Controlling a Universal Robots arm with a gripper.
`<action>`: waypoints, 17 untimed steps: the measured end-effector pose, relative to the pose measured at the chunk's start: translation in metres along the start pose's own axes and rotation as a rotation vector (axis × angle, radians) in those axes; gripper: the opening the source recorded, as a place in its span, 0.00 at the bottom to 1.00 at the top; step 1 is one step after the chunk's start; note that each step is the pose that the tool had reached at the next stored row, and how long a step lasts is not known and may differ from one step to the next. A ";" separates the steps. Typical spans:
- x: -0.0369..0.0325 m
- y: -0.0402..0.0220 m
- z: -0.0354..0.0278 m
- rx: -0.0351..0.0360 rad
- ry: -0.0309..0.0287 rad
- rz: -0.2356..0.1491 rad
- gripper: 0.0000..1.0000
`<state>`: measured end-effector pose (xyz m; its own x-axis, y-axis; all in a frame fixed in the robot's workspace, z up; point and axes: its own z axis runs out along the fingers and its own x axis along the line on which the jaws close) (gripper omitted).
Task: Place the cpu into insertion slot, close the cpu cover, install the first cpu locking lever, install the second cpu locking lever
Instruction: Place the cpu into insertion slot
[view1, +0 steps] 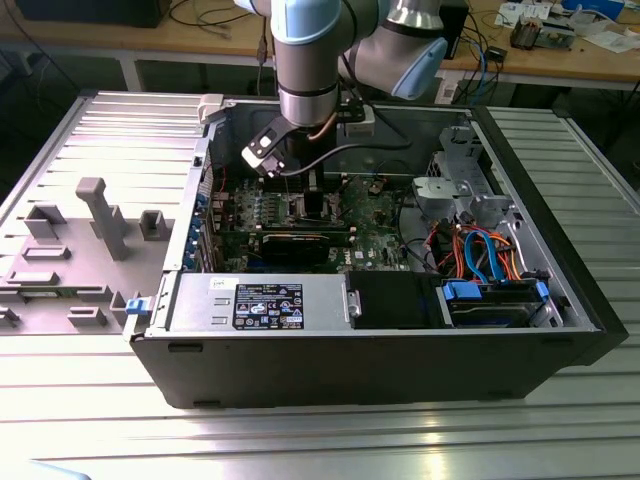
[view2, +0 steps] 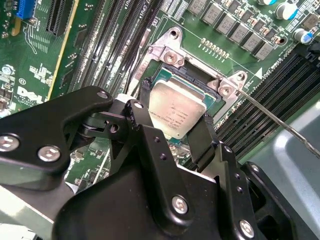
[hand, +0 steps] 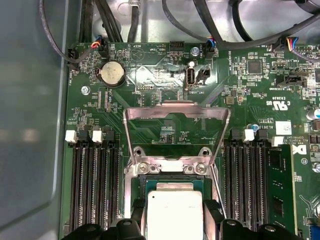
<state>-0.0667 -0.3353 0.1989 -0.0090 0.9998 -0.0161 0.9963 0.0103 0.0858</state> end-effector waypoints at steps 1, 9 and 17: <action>0.0001 -0.0001 0.0002 0.0001 0.0002 0.000 0.55; 0.0004 0.0001 0.0004 -0.0002 0.0011 0.000 0.55; 0.0008 0.0000 0.0003 0.0000 0.0009 0.000 0.61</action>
<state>-0.0667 -0.3345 0.1985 -0.0089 0.9998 -0.0151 0.9963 0.0102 0.0859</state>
